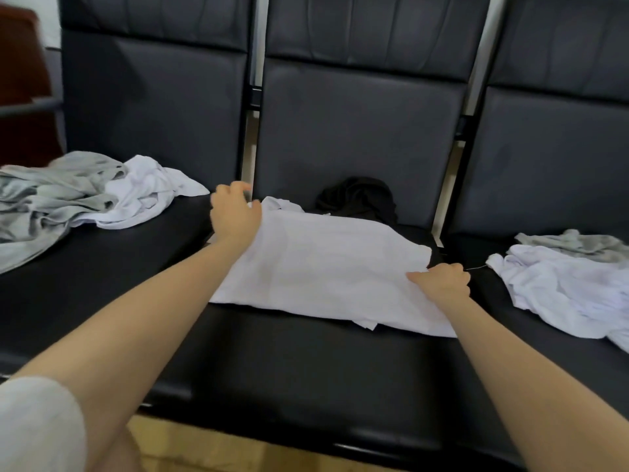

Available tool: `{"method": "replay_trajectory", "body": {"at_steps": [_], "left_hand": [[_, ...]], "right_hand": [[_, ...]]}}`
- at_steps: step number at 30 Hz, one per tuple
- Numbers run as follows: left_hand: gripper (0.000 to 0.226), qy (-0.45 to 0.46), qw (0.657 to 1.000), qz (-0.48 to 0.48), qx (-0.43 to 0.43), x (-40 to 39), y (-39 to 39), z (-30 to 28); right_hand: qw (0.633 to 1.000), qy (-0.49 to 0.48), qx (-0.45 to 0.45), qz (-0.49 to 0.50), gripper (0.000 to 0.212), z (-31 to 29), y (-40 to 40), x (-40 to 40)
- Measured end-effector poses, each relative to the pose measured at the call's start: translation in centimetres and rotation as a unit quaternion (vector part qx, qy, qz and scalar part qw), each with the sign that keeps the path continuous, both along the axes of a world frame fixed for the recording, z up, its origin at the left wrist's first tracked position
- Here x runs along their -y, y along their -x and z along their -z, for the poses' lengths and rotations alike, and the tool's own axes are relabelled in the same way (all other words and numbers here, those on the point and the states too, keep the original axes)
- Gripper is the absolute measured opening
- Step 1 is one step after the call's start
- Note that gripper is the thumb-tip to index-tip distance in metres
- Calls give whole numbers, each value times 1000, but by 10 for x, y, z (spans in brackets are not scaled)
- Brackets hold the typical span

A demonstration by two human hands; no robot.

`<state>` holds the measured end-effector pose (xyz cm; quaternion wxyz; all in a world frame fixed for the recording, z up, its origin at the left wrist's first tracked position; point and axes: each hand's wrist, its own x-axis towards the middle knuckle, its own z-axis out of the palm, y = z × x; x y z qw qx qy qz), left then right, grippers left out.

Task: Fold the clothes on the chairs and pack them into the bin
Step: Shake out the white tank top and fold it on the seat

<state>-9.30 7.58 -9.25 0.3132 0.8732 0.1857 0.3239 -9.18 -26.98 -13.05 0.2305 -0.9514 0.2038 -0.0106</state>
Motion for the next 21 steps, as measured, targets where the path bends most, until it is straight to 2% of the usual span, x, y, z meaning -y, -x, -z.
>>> {"method": "replay_trajectory", "body": {"at_steps": [3, 6, 8, 14, 18, 21], "left_hand": [[25, -3, 994, 99, -39, 36, 15, -4], [22, 28, 972, 205, -114, 69, 31, -1], [24, 26, 959, 241, -149, 82, 42, 2], [26, 79, 942, 271, -181, 84, 61, 16], [21, 132, 929, 276, -209, 65, 63, 29], [17, 213, 919, 270, -193, 50, 60, 33]], "right_hand": [[999, -35, -8, 3, 59, -8, 11, -7], [986, -164, 37, -14, 49, -12, 22, -11], [974, -212, 78, -24, 45, -10, 32, -12], [922, -377, 81, 2, 31, -21, 42, -11], [902, -422, 88, 10, 21, -38, 36, -21], [896, -432, 96, -15, 27, -53, 31, -44]]}}
